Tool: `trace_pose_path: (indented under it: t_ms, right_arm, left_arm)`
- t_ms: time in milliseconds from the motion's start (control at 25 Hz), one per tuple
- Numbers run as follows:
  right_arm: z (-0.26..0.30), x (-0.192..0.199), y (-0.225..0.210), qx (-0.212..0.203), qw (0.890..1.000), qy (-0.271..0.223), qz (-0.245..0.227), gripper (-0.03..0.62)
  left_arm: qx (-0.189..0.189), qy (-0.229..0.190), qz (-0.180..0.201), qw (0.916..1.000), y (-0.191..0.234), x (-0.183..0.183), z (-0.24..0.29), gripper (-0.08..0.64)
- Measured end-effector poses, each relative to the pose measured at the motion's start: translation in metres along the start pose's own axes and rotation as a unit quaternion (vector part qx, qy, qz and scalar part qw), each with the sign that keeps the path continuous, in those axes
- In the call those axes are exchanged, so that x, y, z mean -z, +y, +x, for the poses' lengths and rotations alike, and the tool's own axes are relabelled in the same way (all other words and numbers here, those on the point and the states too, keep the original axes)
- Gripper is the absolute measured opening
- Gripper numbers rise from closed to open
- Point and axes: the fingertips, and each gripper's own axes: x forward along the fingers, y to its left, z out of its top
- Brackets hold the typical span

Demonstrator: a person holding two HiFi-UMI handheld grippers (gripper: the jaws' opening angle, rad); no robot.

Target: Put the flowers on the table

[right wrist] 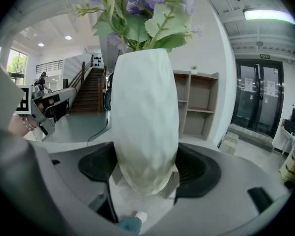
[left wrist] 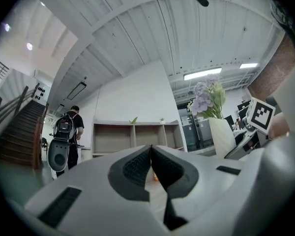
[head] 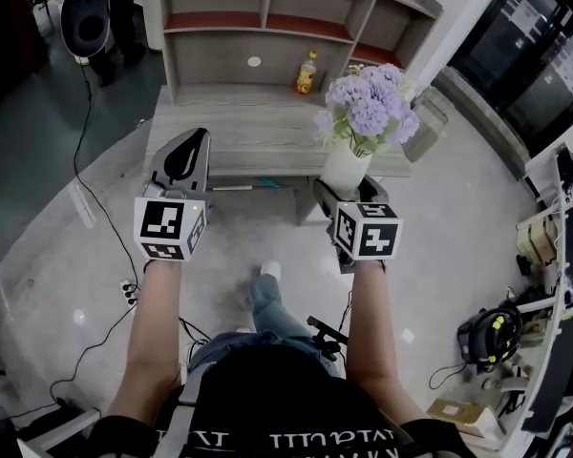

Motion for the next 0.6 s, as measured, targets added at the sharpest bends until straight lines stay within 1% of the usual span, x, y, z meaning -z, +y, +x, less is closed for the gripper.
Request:
trace_pose_path:
  t_ms: [200,360,600]
  right_arm:
    - [0.035,-0.013,-0.015,-0.011,1.0,-0.003,-0.002,0.374]
    - [0.071,-0.033,-0.037,-0.022,1.0,-0.005,-0.005,0.374]
    - [0.13,-0.068,-0.067,-0.034,0.999,-0.016,-0.005,0.374]
  left_arm:
    - [-0.007,0.008,0.001,0.9999,0.008,0.014,0.033,0.012]
    - [-0.018,0.009,0.004,0.9998,0.018,0.017,0.076,0.012]
    - [-0.026,0.005,0.018,0.9995,0.036,0.019,0.143,0.012]
